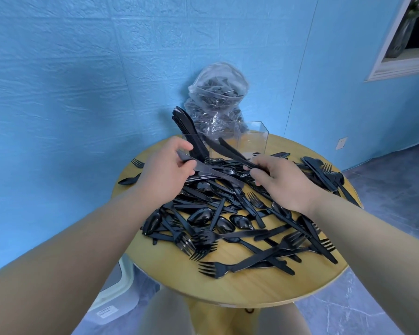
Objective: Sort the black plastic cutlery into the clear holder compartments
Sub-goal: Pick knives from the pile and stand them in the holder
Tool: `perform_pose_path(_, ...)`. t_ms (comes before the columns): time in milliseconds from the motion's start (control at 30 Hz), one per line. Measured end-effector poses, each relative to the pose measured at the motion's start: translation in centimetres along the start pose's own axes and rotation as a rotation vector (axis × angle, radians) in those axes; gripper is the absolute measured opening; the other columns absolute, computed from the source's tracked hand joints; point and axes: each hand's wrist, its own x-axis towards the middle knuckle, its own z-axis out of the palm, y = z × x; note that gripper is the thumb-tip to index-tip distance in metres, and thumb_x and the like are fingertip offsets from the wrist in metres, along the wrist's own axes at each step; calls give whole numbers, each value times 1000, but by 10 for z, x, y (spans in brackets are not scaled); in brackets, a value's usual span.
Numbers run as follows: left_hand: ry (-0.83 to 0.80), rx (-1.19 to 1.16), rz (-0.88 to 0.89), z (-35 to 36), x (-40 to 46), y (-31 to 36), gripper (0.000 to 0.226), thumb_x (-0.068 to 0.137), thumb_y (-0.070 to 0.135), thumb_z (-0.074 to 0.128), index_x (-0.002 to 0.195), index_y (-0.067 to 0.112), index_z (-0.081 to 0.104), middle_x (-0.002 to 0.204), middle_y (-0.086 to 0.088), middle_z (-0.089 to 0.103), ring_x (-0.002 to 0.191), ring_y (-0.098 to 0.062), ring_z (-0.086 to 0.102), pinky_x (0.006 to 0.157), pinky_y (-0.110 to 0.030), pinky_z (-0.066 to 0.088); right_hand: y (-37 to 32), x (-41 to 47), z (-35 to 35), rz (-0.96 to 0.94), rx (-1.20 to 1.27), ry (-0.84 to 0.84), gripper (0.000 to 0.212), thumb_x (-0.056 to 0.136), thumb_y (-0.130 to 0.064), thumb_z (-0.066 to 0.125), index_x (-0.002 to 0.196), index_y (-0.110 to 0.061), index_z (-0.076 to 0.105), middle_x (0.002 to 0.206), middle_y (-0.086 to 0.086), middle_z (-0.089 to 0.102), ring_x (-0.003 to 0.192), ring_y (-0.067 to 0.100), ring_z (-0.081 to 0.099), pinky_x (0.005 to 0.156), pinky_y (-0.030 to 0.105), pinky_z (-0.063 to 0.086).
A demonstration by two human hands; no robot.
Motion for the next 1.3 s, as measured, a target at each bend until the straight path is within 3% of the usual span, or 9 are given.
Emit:
perform_pose_path(100, -6, -49, -18, -2, 2, -3, 25, 96, 20, 53, 120, 26, 49, 79, 5, 70, 41, 0, 48, 43, -13, 36, -8, 0, 2, 16, 44, -51, 18, 101, -28, 41, 92, -20, 54, 67, 2, 52, 59, 14, 43, 59, 31, 37)
perform_pose_path(200, -18, -95, -31, -3, 3, -3, 22, 94, 18, 52, 109, 34, 53, 76, 7, 71, 65, -31, 63, 60, -36, 55, -14, -1, 6, -32, -106, -106, 18, 102, -26, 36, 91, -16, 47, 68, 1, 53, 63, 19, 48, 64, 37, 39)
perform_pose_path(300, -34, -131, -15, -4, 0, 1, 28, 90, 10, 53, 98, 37, 54, 78, 6, 72, 83, -35, 68, 71, -53, 55, -16, 0, 11, -91, -267, -114, 17, 102, -27, 33, 93, -15, 42, 65, -1, 51, 63, 23, 51, 62, 39, 40)
perform_pose_path(667, -52, -151, 24, -9, 1, -2, 18, 95, 18, 54, 90, 35, 57, 77, 7, 71, 80, -15, 70, 79, -43, 57, -8, 0, 15, -139, -259, -38, 42, 100, -43, 16, 87, -15, 45, 68, 4, 55, 66, 24, 53, 66, 40, 44)
perform_pose_path(767, -8, -165, 6, -14, 3, -8, 18, 96, 17, 53, 91, 34, 57, 75, 11, 70, 77, -7, 69, 77, -25, 56, 10, 1, 9, -65, -282, 81, 46, 99, -42, 15, 88, -13, 50, 69, 6, 58, 66, 26, 55, 61, 36, 44)
perform_pose_path(867, 0, -127, -10, -18, 5, -8, 12, 97, 18, 50, 100, 28, 57, 72, 13, 67, 70, 1, 64, 54, -6, 42, 20, 1, 1, 42, -244, 287, 29, 101, -26, 30, 85, -11, 48, 59, 3, 49, 57, 26, 48, 51, 33, 32)
perform_pose_path(1067, -74, -116, 19, -6, 6, 2, 18, 98, 18, 49, 95, 33, 58, 77, 9, 71, 81, -11, 69, 79, -35, 56, -21, 7, 14, -287, -350, 149, 22, 100, -21, 40, 80, -14, 45, 66, -9, 38, 60, 5, 35, 54, 21, 25)
perform_pose_path(1167, -94, -148, 31, -4, 4, 4, 24, 98, 16, 47, 91, 38, 56, 80, 8, 71, 83, -11, 69, 83, -38, 56, -22, 11, 22, -311, -352, 228, 21, 98, -16, 46, 77, -12, 46, 61, -8, 36, 54, 15, 34, 54, 28, 22)
perform_pose_path(1300, -105, -146, 13, -8, 3, 0, 18, 98, 20, 49, 90, 33, 59, 75, 8, 71, 81, -11, 69, 84, -39, 56, -15, 13, 22, -325, -340, 292, 19, 96, -13, 49, 84, -2, 57, 84, 0, 46, 72, 17, 42, 66, 23, 31)
